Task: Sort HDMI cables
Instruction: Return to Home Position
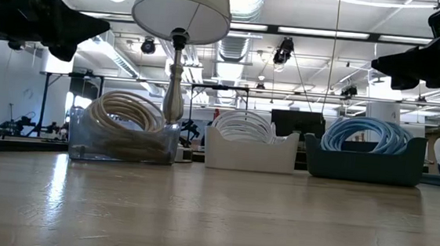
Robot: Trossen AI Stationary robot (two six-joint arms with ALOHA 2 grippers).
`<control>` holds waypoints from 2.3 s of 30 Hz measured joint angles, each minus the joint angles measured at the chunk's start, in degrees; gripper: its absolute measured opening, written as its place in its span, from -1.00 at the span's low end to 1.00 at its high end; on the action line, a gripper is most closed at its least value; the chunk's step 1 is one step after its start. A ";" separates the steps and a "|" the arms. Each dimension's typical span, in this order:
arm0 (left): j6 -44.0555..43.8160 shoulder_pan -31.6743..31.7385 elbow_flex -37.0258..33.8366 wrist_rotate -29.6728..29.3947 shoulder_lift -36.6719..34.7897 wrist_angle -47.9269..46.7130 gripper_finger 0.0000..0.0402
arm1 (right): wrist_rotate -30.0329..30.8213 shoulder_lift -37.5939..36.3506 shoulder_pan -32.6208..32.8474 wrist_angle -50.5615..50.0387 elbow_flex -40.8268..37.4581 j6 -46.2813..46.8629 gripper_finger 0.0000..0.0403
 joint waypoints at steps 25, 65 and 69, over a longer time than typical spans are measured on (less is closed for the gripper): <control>-0.01 0.02 0.00 0.00 -0.01 -0.01 -0.94 | 0.00 0.00 0.00 0.00 0.00 0.00 -0.66; 0.00 0.00 0.00 0.00 -0.01 -0.02 -0.94 | 0.00 0.00 0.00 0.01 0.00 0.02 -0.62; -0.02 0.04 0.00 0.00 -0.02 0.00 -0.94 | 0.00 0.00 0.00 0.00 0.00 0.00 -0.59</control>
